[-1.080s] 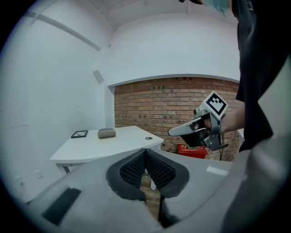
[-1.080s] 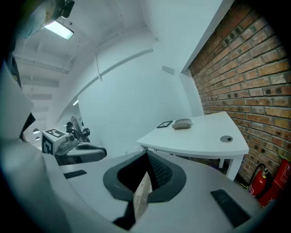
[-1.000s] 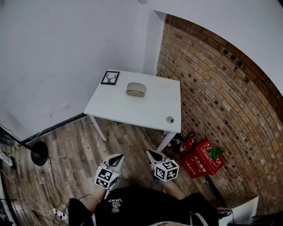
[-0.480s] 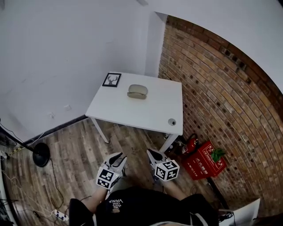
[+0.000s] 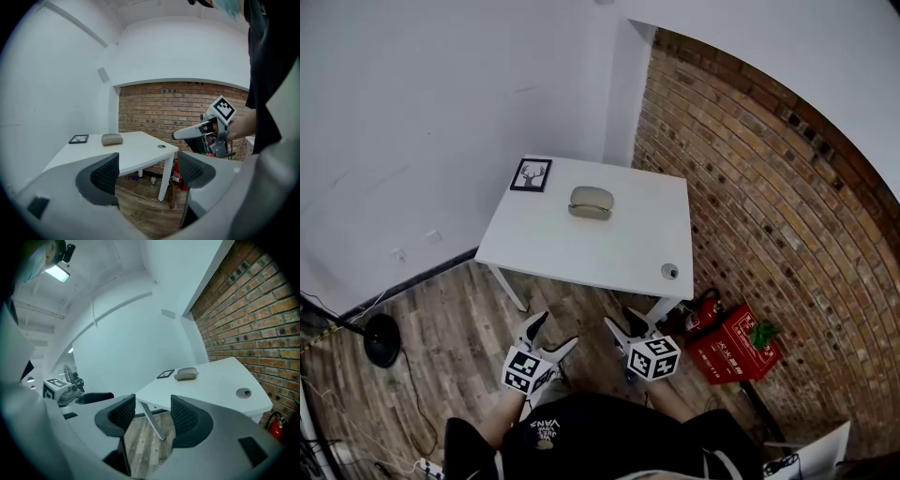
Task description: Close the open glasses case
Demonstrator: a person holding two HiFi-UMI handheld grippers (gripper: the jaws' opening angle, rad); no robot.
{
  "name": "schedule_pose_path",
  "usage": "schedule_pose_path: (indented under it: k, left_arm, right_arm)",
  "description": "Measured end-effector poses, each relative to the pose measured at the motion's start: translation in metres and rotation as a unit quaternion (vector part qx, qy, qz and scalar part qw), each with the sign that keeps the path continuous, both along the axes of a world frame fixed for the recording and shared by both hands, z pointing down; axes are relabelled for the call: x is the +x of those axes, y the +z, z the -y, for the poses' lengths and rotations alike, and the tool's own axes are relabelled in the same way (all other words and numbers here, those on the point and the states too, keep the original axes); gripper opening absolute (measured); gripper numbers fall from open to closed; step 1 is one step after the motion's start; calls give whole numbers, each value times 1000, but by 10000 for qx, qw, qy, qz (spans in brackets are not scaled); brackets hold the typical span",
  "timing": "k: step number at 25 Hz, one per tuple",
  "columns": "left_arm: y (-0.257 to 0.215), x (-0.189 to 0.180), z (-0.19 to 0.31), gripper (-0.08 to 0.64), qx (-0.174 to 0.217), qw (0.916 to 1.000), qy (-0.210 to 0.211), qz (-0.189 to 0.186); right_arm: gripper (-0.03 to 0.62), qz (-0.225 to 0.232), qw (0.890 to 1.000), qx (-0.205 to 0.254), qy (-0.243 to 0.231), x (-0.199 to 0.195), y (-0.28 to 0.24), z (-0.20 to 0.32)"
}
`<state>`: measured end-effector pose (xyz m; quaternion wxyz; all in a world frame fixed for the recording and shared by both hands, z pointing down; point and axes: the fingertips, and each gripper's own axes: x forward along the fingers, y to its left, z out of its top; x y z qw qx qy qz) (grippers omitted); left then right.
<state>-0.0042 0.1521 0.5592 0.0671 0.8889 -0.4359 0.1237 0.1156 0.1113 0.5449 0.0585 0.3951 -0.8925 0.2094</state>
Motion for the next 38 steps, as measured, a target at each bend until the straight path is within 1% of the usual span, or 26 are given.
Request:
schedule_pose_path:
  k: [11,15,20,24,28,38]
  left_arm:
    - [-7,-65,103,407,-78,9988,472,-36]
    - [-5,-86,132,407,-120,9978,644,-45]
    - [-1,-109,155,407,-217,9964,815,-120]
    - [-2,-117,170,408,-284,9960,810,-252]
    - [2,-123,181,408,-296,9958,810,-307]
    - [5,-123,232,407,-314,9967,699,-284]
  right_arm:
    - [213,14,9981,-44,620,-52,-7,99]
    - [210,36,9962,-86,862,-68,-4,125]
    - [209,68,9938,-142,1097,-84,0,144]
    - [207,-2,9932,-173,1153,-90,3,156]
    - [206,-4,9928,-204,1184,-93,8,168]
    - [202,-15,9950,-225,974,-93,15,222]
